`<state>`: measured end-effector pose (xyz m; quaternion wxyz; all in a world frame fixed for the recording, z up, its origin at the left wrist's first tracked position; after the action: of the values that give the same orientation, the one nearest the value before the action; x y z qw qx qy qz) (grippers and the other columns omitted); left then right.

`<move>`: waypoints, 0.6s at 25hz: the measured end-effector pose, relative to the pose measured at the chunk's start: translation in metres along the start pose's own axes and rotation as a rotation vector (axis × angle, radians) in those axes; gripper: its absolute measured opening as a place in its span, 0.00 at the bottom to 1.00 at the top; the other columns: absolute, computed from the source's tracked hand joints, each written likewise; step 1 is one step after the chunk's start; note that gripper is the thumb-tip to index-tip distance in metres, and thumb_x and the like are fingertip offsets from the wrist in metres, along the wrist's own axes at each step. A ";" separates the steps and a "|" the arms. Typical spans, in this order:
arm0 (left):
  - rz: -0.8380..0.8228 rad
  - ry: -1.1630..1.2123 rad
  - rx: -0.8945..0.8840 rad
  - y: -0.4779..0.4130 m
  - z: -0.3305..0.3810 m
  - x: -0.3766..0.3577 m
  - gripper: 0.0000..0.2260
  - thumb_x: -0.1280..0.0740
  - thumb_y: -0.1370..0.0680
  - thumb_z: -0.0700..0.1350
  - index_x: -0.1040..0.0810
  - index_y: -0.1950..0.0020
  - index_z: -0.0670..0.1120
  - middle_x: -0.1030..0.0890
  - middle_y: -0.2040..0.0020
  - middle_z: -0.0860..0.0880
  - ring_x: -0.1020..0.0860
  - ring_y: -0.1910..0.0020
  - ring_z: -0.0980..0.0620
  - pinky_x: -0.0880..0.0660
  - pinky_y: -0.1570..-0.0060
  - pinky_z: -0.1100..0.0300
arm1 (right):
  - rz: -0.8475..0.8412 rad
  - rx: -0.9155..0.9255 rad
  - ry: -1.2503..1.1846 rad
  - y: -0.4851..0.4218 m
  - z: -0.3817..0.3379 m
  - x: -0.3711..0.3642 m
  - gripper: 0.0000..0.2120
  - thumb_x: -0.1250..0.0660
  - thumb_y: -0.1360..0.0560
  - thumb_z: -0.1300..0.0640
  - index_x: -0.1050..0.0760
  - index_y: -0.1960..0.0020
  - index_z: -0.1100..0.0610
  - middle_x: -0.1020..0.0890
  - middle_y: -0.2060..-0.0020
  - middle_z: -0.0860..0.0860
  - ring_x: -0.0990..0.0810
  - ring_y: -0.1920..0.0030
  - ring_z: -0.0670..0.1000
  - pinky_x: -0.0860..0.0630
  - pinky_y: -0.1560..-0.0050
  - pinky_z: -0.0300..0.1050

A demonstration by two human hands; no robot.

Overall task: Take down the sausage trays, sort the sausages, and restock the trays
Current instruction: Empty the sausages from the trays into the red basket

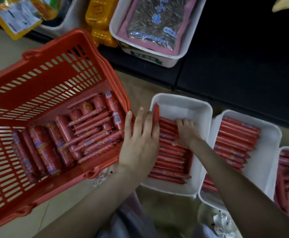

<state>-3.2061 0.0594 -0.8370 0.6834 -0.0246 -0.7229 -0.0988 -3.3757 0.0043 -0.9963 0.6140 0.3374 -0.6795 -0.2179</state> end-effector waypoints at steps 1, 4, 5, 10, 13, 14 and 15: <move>-0.016 -0.012 -0.008 0.000 0.000 -0.001 0.19 0.36 0.26 0.47 0.24 0.37 0.41 0.25 0.38 0.40 0.32 0.35 0.40 0.53 0.29 0.39 | -0.036 0.010 -0.030 -0.003 0.001 -0.001 0.37 0.24 0.35 0.48 0.36 0.31 0.55 0.29 0.36 0.55 0.30 0.35 0.58 0.32 0.36 0.50; 0.003 -0.050 -0.018 0.002 0.000 -0.002 0.16 0.35 0.26 0.46 0.22 0.40 0.42 0.22 0.42 0.43 0.26 0.40 0.41 0.50 0.29 0.39 | -0.092 -0.006 -0.136 0.005 0.001 -0.012 0.25 0.28 0.30 0.53 0.30 0.36 0.56 0.24 0.39 0.56 0.25 0.39 0.58 0.28 0.41 0.46; 0.024 -0.054 -0.016 0.002 0.000 -0.002 0.15 0.35 0.25 0.45 0.22 0.40 0.42 0.22 0.43 0.43 0.26 0.41 0.41 0.50 0.29 0.39 | -0.087 -0.035 -0.181 0.012 0.000 -0.015 0.23 0.30 0.28 0.55 0.31 0.35 0.56 0.24 0.39 0.56 0.25 0.39 0.58 0.28 0.42 0.45; 0.041 -0.005 -0.044 0.002 -0.003 0.001 0.17 0.43 0.23 0.47 0.23 0.40 0.43 0.23 0.42 0.43 0.28 0.38 0.42 0.54 0.28 0.40 | 0.110 -0.090 -0.198 0.061 -0.007 0.007 0.17 0.37 0.26 0.63 0.34 0.38 0.59 0.23 0.45 0.57 0.22 0.46 0.60 0.27 0.51 0.47; 0.033 0.167 -0.094 0.005 -0.003 0.010 0.18 0.45 0.25 0.48 0.20 0.45 0.43 0.23 0.42 0.43 0.33 0.34 0.41 0.53 0.28 0.40 | 0.184 -0.111 -0.300 0.099 -0.015 0.040 0.17 0.34 0.27 0.60 0.34 0.41 0.59 0.22 0.50 0.56 0.21 0.50 0.59 0.26 0.57 0.47; 0.040 0.278 -0.094 0.005 -0.005 0.015 0.17 0.44 0.26 0.47 0.18 0.49 0.43 0.22 0.43 0.43 0.32 0.34 0.41 0.49 0.29 0.40 | 0.211 -0.113 -0.394 0.112 -0.019 0.054 0.16 0.33 0.28 0.58 0.33 0.43 0.59 0.22 0.52 0.55 0.21 0.52 0.58 0.27 0.59 0.46; 0.040 0.430 -0.058 0.007 -0.007 0.022 0.15 0.42 0.25 0.46 0.18 0.52 0.43 0.21 0.45 0.43 0.29 0.36 0.40 0.43 0.30 0.41 | 0.237 -0.115 -0.509 0.127 -0.024 0.071 0.16 0.31 0.28 0.57 0.32 0.44 0.59 0.22 0.55 0.54 0.21 0.54 0.56 0.28 0.60 0.44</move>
<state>-3.1992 0.0623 -0.8141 0.8227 -0.0370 -0.5566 -0.1090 -3.3778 0.0414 -0.8537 0.4629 0.1548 -0.8330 -0.2606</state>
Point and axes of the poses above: each hand's wrist, its own y-axis away from the middle knuckle, its own x-axis out of the back of the hand, z = x × y, the point moved 2 cm from there along -y, towards the middle knuckle
